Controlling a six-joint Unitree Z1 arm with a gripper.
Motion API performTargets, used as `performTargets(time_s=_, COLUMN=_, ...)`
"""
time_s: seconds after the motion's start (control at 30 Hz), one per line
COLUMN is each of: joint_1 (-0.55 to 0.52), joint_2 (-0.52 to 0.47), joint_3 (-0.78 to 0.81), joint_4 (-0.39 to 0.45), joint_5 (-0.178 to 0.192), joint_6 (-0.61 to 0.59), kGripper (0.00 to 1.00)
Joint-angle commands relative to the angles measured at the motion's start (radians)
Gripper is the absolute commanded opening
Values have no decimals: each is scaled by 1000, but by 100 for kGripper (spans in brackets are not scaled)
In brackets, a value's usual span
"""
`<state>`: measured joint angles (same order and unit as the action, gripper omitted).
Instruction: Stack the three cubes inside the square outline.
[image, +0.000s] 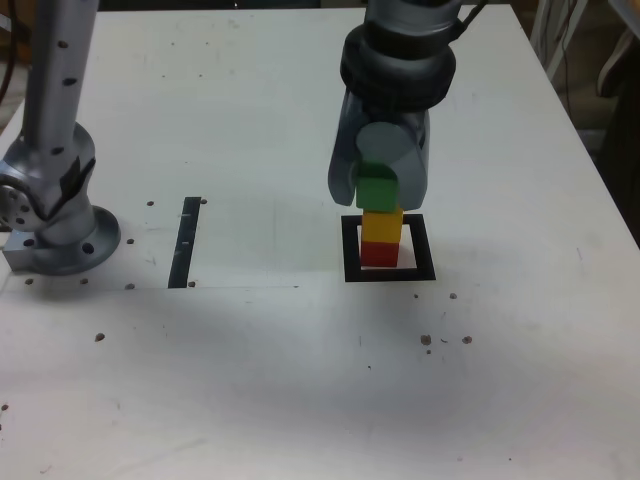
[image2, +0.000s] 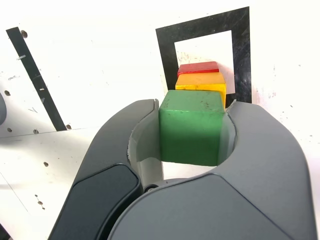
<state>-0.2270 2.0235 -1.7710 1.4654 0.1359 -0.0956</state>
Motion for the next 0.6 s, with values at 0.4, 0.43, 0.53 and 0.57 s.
performTargets(time_s=0.4, joint_1=2, joint_2=-10, joint_3=33, joint_4=-25, joint_5=1, joint_6=8, kGripper=99)
performTargets(time_s=0.43, joint_1=2, joint_2=-14, joint_3=36, joint_4=-25, joint_5=2, joint_6=8, kGripper=99)
performTargets(time_s=0.53, joint_1=2, joint_2=-32, joint_3=43, joint_4=-25, joint_5=4, joint_6=7, kGripper=99)
performTargets(time_s=0.57, joint_1=2, joint_2=-40, joint_3=44, joint_4=-24, joint_5=5, joint_6=6, kGripper=99)
